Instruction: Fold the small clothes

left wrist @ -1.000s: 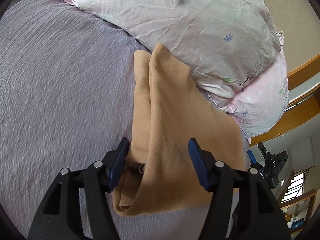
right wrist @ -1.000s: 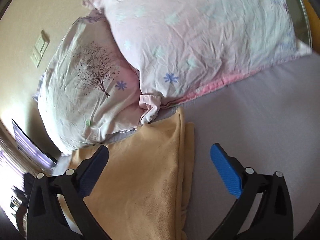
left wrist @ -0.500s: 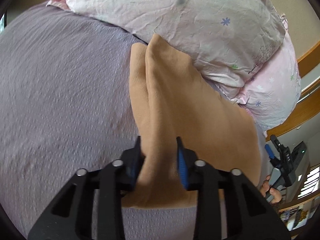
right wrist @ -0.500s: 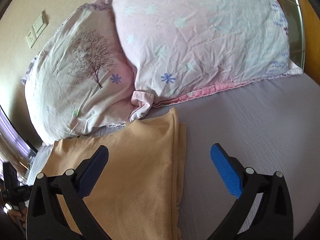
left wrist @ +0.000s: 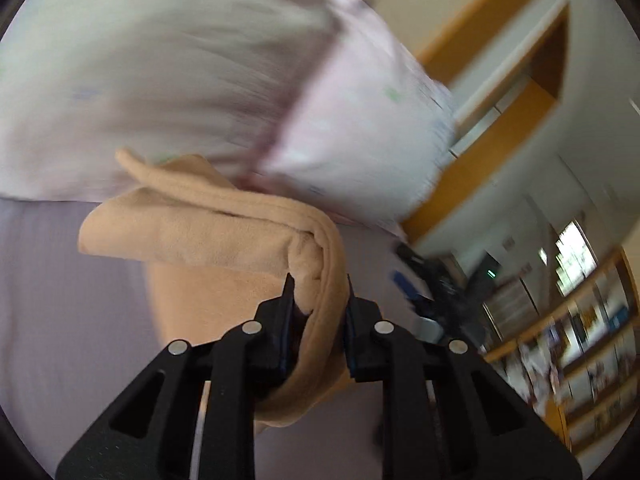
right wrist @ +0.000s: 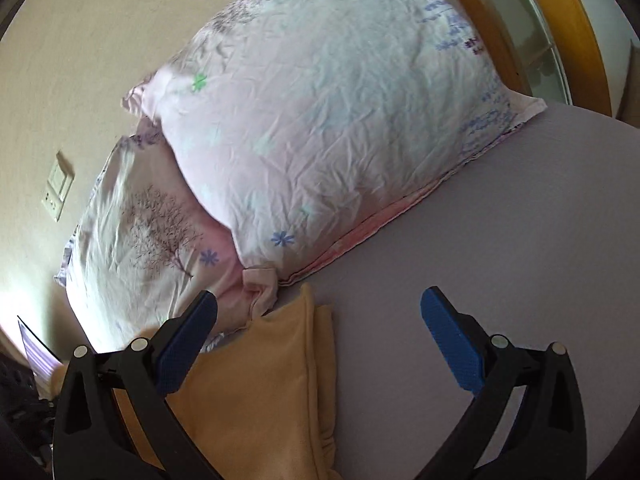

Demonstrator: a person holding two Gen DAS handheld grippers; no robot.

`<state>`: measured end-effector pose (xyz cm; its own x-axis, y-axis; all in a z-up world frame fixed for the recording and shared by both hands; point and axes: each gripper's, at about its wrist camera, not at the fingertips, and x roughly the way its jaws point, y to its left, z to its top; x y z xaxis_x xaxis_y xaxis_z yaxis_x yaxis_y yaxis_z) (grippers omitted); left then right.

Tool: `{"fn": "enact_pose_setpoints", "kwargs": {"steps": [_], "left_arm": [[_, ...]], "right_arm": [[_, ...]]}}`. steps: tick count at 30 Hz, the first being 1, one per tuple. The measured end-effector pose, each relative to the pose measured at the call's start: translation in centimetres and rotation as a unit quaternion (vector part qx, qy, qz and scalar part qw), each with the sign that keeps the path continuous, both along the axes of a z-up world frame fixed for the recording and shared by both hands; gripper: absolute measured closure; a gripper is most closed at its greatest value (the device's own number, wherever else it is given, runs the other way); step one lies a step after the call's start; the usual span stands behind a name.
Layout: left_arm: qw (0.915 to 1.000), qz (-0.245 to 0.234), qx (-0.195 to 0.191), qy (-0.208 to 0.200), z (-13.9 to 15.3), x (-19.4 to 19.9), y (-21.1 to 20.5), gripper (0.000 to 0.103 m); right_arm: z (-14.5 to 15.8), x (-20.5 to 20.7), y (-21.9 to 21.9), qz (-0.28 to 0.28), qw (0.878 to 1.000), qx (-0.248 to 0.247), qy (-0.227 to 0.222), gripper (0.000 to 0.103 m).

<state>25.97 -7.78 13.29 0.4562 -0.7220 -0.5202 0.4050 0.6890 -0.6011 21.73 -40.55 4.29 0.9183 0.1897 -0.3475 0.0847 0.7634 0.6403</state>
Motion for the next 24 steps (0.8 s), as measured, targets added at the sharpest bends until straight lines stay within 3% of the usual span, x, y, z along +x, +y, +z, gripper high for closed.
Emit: {"fn": "enact_pose_setpoints", "kwargs": {"steps": [2, 5, 7, 10, 12, 15, 18, 21, 24], "left_arm": [[0.9975, -0.062, -0.002, 0.033, -1.9, 1.8, -6.7, 0.081], [0.9902, -0.107, -0.015, 0.089, -4.5, 2.8, -10.8, 0.08], [0.9879, -0.113, -0.062, 0.086, -4.7, 2.5, -9.1, 0.081], [0.993, -0.069, -0.077, 0.056, -3.9, 1.7, -4.8, 0.077], [0.9968, -0.024, -0.057, 0.051, -3.9, 0.9, -1.0, 0.072], [0.9973, 0.016, -0.02, 0.068, -5.1, 0.0, 1.7, 0.07], [0.9948, 0.025, -0.011, 0.098, -6.6, -0.9, 3.5, 0.069], [0.9965, 0.019, 0.002, 0.082, -6.9, -2.0, 3.9, 0.062], [0.998, -0.004, -0.009, 0.062, -7.2, -2.6, 3.3, 0.059]], "right_arm": [[-0.2, 0.0, -0.6, -0.002, 1.0, 0.0, 0.004, 0.001], [-0.6, -0.4, -1.8, -0.009, 1.0, 0.002, 0.015, 0.001], [-0.8, -0.4, -2.5, 0.012, 1.0, 0.013, 0.018, 0.001], [-1.2, 0.3, -2.3, 0.056, 0.997, 0.047, 0.02, 0.001], [-1.3, 1.1, -1.3, 0.094, 0.994, 0.04, 0.036, 0.001], [-1.1, 1.0, -0.4, 0.093, 0.994, 0.01, 0.064, 0.001], [0.2, -1.1, -0.2, 0.112, 0.993, 0.008, 0.023, 0.001], [2.9, -2.6, 2.5, 0.145, 0.987, -0.069, 0.003, 0.001], [4.0, -0.8, 7.6, 0.196, 0.959, -0.195, 0.057, 0.001]]}}
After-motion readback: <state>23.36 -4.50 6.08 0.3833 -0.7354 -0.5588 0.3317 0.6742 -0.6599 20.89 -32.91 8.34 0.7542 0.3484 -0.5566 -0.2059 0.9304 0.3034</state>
